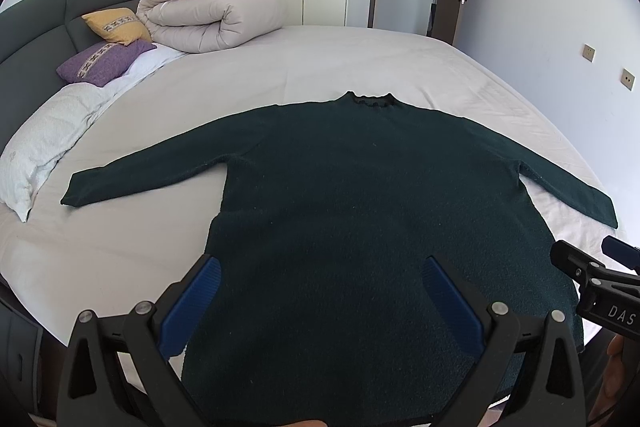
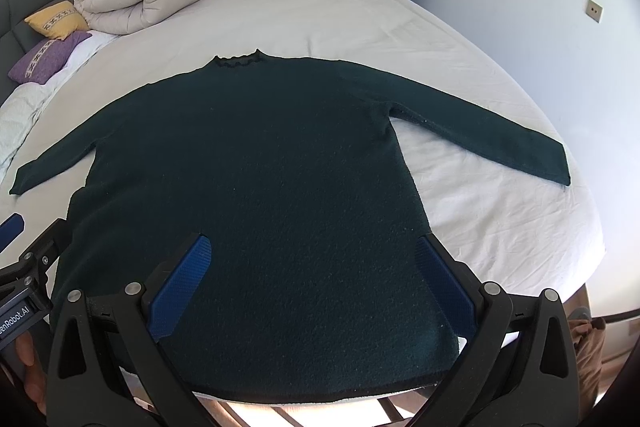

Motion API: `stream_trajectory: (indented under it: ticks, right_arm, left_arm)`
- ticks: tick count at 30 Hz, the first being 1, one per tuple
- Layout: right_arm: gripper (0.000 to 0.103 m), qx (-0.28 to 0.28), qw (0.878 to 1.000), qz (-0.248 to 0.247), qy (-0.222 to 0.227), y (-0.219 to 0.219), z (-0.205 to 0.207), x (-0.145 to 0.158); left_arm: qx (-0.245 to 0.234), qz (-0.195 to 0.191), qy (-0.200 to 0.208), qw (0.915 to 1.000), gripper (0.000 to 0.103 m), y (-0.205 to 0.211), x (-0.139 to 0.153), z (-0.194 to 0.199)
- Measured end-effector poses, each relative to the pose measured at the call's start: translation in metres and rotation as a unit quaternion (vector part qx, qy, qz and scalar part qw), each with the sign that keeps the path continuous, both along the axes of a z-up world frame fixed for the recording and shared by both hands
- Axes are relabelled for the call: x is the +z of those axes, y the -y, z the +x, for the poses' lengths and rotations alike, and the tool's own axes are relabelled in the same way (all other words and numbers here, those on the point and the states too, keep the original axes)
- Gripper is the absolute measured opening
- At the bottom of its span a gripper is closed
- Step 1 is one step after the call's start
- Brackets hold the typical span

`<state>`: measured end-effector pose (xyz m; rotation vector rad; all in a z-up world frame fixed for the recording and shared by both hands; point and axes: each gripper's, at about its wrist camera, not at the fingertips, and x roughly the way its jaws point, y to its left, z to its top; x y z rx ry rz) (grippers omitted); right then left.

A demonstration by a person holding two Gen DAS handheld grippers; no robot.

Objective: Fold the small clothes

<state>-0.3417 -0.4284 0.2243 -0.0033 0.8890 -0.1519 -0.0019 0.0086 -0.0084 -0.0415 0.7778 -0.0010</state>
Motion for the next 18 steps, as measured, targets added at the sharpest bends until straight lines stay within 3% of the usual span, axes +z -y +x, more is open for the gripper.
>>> stream_trajectory:
  ticks: [18]
  right_arm:
    - [0.103,0.0,1.0,-0.001,-0.001,-0.0002,0.0003,-0.0011]
  left_arm:
    - [0.0,-0.004,-0.005,1.0,0.103,-0.0001,-0.0018,-0.0004]
